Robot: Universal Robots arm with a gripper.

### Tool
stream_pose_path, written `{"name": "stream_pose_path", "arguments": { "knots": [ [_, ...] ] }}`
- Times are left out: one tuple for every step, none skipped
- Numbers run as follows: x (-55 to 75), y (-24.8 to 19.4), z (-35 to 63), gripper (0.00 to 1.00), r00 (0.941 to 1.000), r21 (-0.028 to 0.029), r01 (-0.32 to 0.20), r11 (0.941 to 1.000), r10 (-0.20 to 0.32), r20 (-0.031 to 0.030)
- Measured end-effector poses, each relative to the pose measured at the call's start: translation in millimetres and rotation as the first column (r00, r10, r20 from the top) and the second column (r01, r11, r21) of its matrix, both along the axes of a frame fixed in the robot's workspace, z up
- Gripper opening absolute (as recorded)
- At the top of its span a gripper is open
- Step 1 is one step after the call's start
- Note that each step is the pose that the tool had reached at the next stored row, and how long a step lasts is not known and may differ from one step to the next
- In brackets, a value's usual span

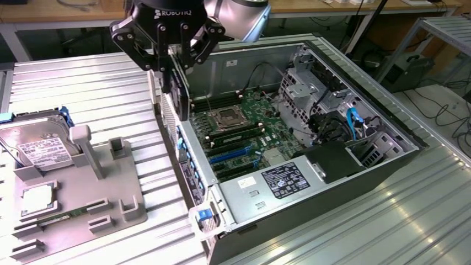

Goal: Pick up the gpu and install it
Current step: 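Pick up the gpu and move the gpu toward the slot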

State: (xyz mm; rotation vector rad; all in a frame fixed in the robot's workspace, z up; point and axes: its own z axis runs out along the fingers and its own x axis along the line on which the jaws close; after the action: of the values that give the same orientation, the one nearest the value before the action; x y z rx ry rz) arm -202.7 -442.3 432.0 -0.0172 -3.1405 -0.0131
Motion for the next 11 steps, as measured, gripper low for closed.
{"name": "stream_pose_path", "arguments": {
  "knots": [
    [0.8,0.0,0.0,0.28,1.0000,-0.0001,0.000,1.0000,0.000,-0.0001],
    [1.8,0.0,0.0,0.28,1.0000,0.0000,0.000,1.0000,0.000,0.0000],
    [2.8,0.0,0.0,0.28,1.0000,0.0000,0.000,1.0000,0.000,0.0000],
    [4.0,0.0,-0.1,0.28,1.0000,0.0000,0.000,1.0000,0.000,0.0000],
    [5.4,0.0,0.0,0.28,1.0000,0.0000,0.000,1.0000,0.000,0.0000],
    [6.9,0.0,0.0,0.28,1.0000,-0.0001,0.000,1.0000,0.000,-0.0001],
    [8.1,0.0,0.0,0.28,1.0000,-0.0001,0.000,1.0000,0.000,-0.0001],
    [8.9,0.0,-0.1,0.28,1.0000,0.0000,0.000,1.0000,0.000,0.0000],
    [9.9,0.0,-0.1,0.28,1.0000,0.0000,0.000,1.0000,0.000,0.0000],
    [11.0,0.0,-0.2,0.28,1.0000,0.0000,0.000,1.0000,0.000,0.0000],
    [12.0,0.0,-0.2,0.28,1.0000,0.0000,0.000,1.0000,0.000,0.0000]
  ]
}}
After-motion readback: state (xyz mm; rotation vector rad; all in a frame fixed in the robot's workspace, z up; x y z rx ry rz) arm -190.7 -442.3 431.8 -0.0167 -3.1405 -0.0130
